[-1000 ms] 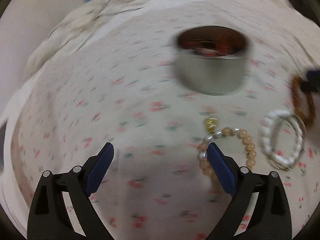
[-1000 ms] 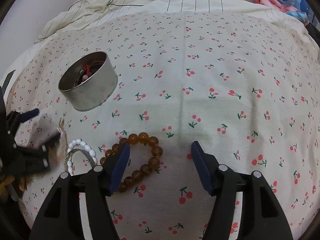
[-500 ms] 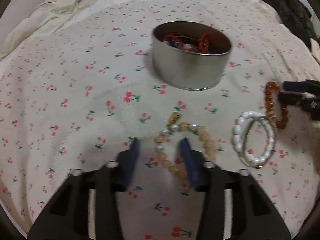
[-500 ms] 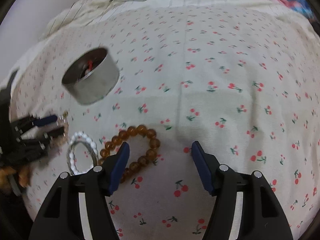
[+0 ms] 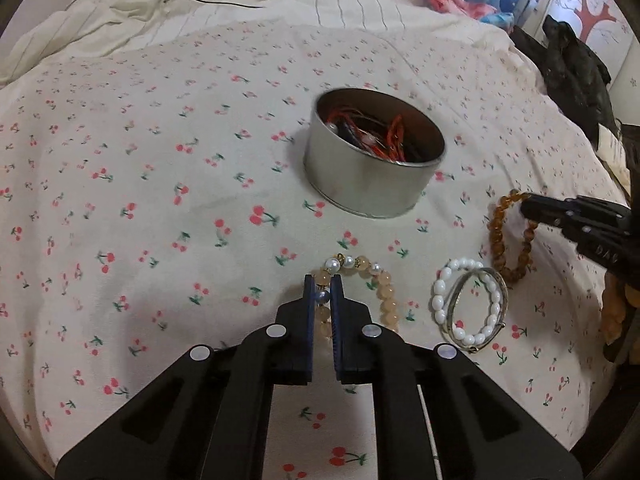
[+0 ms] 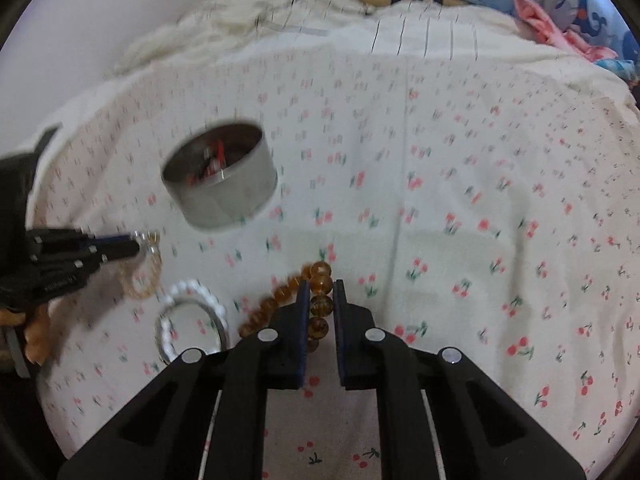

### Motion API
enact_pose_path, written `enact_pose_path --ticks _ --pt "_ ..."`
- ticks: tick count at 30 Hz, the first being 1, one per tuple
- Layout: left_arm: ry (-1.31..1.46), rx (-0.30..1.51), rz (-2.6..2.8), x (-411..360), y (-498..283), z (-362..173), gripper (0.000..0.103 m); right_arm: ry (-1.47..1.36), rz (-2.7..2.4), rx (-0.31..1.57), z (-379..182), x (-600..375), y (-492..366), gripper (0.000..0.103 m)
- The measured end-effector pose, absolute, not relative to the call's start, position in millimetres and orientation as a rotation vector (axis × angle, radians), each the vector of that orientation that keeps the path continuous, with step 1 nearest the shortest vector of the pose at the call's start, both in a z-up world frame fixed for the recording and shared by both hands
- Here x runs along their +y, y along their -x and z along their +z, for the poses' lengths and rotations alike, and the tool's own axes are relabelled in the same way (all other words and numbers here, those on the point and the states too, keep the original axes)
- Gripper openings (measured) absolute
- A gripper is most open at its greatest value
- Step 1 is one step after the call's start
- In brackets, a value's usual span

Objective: Organize jewelry
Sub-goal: 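Grasp the peach bead bracelet with left gripper while right grasps the amber bead bracelet, then lift both bead bracelets and carry them over the silver tin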

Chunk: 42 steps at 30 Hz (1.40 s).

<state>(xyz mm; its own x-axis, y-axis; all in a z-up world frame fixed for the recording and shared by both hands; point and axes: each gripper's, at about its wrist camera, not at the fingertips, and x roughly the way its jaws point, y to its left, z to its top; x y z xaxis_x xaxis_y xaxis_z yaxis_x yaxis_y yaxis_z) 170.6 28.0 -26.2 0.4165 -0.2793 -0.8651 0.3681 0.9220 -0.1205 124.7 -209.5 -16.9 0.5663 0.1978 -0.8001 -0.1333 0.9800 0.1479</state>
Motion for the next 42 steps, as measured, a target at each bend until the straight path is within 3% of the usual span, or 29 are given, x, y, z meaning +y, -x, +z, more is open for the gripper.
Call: enact_pose_path --ticks 6,8,9,11,12,13,14,16,17,18,19,31,42 --pt "-0.140 1.112 -0.320 32 -177 -39 0.008 -0.098 0.162 0.974 -22 -218 -131 0.013" --pt "-0.172 1.121 -0.293 32 -177 -44 0.010 -0.104 0.147 1.025 -31 -221 -134 0.031" --pt "-0.190 1.116 -0.292 30 -176 -44 0.014 -0.101 0.131 1.031 -34 -221 -134 0.048" --pt "-0.223 1.107 -0.273 27 -175 -44 0.034 -0.075 0.131 1.034 -36 -218 -134 0.051" --pt "-0.257 1.092 -0.233 27 -175 -45 0.052 -0.058 0.130 1.043 -39 -215 -134 0.055" --pt "-0.272 1.081 -0.209 26 -174 -45 0.060 -0.046 0.126 1.053 -42 -214 -134 0.058" --pt "-0.264 1.084 -0.203 27 -175 -46 0.060 -0.022 0.118 1.062 -46 -211 -134 0.058" --pt "-0.233 1.093 -0.210 28 -177 -47 0.057 0.042 0.102 1.058 -51 -201 -134 0.056" --pt "-0.230 1.094 -0.230 27 -177 -48 0.051 0.057 0.115 1.051 -51 -197 -133 0.049" --pt "-0.215 1.099 -0.272 24 -177 -47 0.029 0.053 0.127 1.051 -50 -196 -133 0.027" --pt "-0.196 1.104 -0.302 23 -175 -46 0.007 0.034 0.138 1.052 -49 -196 -134 0.012" --pt "-0.069 0.895 -0.412 27 -166 15 0.007 -0.165 0.221 0.771 10 -218 -117 0.012" --pt "-0.030 0.821 -0.541 4 -188 52 0.007 -0.210 0.330 0.697 31 -205 -119 0.012"
